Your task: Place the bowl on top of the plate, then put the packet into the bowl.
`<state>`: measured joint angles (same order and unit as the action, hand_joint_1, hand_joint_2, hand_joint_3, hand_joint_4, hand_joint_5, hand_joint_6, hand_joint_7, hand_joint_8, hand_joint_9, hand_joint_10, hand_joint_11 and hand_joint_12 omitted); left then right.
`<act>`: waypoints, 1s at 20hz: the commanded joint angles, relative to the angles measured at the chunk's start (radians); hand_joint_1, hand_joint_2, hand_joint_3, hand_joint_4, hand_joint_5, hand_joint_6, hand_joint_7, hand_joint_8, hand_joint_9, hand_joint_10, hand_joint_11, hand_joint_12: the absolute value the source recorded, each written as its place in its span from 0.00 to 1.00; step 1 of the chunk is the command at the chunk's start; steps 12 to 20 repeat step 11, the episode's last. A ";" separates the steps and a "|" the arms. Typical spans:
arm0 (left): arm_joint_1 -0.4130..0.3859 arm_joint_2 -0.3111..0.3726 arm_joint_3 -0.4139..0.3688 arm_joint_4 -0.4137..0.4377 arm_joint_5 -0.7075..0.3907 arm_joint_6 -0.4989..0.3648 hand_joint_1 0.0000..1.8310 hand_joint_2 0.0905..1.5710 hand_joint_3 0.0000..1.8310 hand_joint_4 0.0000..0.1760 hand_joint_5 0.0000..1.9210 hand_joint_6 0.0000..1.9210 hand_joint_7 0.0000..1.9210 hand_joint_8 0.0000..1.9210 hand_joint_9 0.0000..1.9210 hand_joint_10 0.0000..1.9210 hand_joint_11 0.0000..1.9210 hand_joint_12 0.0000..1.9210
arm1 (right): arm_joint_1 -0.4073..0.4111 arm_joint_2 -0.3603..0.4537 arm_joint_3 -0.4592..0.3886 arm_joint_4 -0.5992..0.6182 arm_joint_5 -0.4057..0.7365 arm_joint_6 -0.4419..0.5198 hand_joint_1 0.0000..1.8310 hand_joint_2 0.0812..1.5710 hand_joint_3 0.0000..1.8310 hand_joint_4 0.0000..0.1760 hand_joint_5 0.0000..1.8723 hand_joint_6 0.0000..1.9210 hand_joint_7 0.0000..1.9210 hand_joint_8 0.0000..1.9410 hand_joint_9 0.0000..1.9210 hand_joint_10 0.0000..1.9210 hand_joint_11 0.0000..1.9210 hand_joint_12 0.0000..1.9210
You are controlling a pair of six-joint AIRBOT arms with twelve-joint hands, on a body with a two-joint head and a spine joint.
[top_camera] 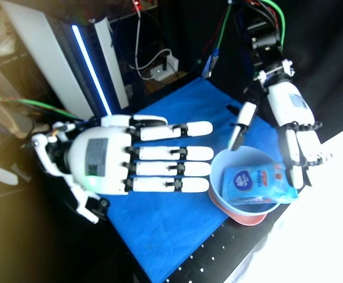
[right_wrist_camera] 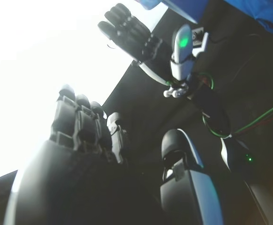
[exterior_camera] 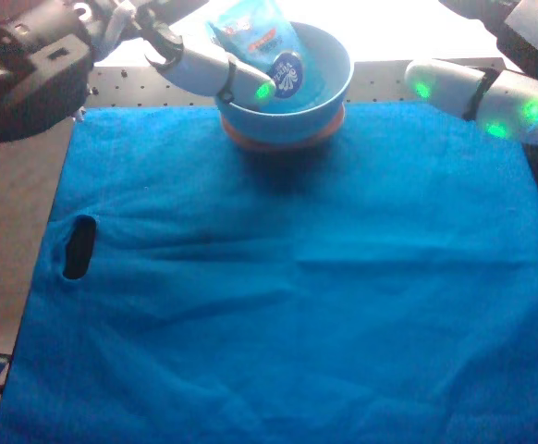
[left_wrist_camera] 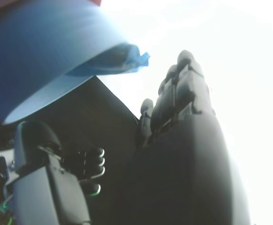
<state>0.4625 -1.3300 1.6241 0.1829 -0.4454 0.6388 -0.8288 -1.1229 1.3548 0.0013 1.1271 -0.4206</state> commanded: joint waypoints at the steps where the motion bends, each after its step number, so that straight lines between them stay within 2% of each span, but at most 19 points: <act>1: 0.000 0.014 -0.007 -0.021 -0.160 0.002 0.32 0.54 0.00 1.00 0.00 0.00 0.00 0.00 0.00 0.00 0.00 0.00 | -0.004 0.011 -0.005 0.038 0.152 0.005 0.18 0.80 0.00 0.91 0.00 0.00 0.00 0.00 0.00 0.00 0.00 0.00; 2: 0.025 0.050 -0.044 -0.039 -0.210 0.011 0.29 0.55 0.00 1.00 0.00 0.00 0.00 0.00 0.00 0.00 0.00 0.00 | -0.020 0.024 -0.017 0.050 0.170 0.005 0.19 0.77 0.00 0.97 0.00 0.00 0.00 0.00 0.00 0.00 0.00 0.00; 3: 0.050 0.089 -0.086 -0.064 -0.258 0.030 0.28 0.55 0.00 1.00 0.00 0.00 0.00 0.00 0.00 0.00 0.00 0.00 | -0.030 0.034 -0.025 0.053 0.180 0.005 0.19 0.74 0.00 0.98 0.00 0.00 0.00 0.00 0.00 0.00 0.00 0.00; 4: 0.094 0.145 -0.147 -0.106 -0.328 0.056 0.27 0.54 0.00 1.00 0.00 0.00 0.00 0.00 0.00 0.00 0.00 0.00 | -0.039 0.049 -0.041 0.054 0.191 0.005 0.15 0.73 0.00 0.94 0.00 0.00 0.00 0.00 0.00 0.00 0.00 0.00; 6: 0.183 0.220 -0.227 -0.173 -0.440 0.070 0.29 0.52 0.00 1.00 0.00 0.00 0.00 0.00 0.00 0.00 0.00 0.00 | -0.063 0.070 -0.064 0.063 0.209 0.005 0.15 0.72 0.00 0.81 0.00 0.00 0.00 0.00 0.00 0.00 0.00 0.00; 7: 0.279 0.266 -0.280 -0.236 -0.531 0.070 0.32 0.52 0.00 1.00 0.00 0.00 0.00 0.00 0.00 0.00 0.00 0.00 | -0.098 0.084 -0.078 0.082 0.220 0.005 0.14 0.71 0.00 0.67 0.00 0.00 0.00 0.00 0.00 0.00 0.00 0.00; 8: 0.320 0.284 -0.303 -0.267 -0.580 0.070 0.35 0.53 0.00 0.82 0.00 0.00 0.00 0.00 0.00 0.00 0.00 0.00 | -0.115 0.089 -0.084 0.094 0.225 0.005 0.15 0.71 0.00 0.63 0.00 0.00 0.00 0.00 0.00 0.00 0.00 0.00; 9: 0.378 0.310 -0.337 -0.300 -0.637 0.068 0.41 0.54 0.00 0.77 0.00 0.00 0.00 0.00 0.00 0.00 0.00 0.00 | -0.138 0.097 -0.093 0.109 0.229 0.005 0.15 0.71 0.00 0.55 0.00 0.00 0.00 0.00 0.00 0.00 0.00 0.00; 10: 0.433 0.332 -0.368 -0.330 -0.693 0.067 0.42 0.53 0.00 0.95 0.00 0.00 0.00 0.00 0.00 0.00 0.00 0.00 | -0.167 0.107 -0.106 0.133 0.241 0.005 0.15 0.70 0.00 0.70 0.00 0.00 0.00 0.00 0.00 0.00 0.00 0.00; 11: 0.486 0.356 -0.401 -0.350 -0.744 0.061 0.41 0.51 0.00 0.99 0.00 0.00 0.00 0.00 0.00 0.00 0.00 0.00 | -0.202 0.119 -0.123 0.157 0.263 0.005 0.15 0.70 0.00 0.75 0.00 0.00 0.00 0.00 0.00 0.00 0.00 0.00; 20: 0.486 0.356 -0.401 -0.350 -0.744 0.061 0.41 0.51 0.00 0.99 0.00 0.00 0.00 0.00 0.00 0.00 0.00 0.00 | -0.202 0.119 -0.123 0.157 0.263 0.005 0.15 0.70 0.00 0.75 0.00 0.00 0.00 0.00 0.00 0.00 0.00 0.00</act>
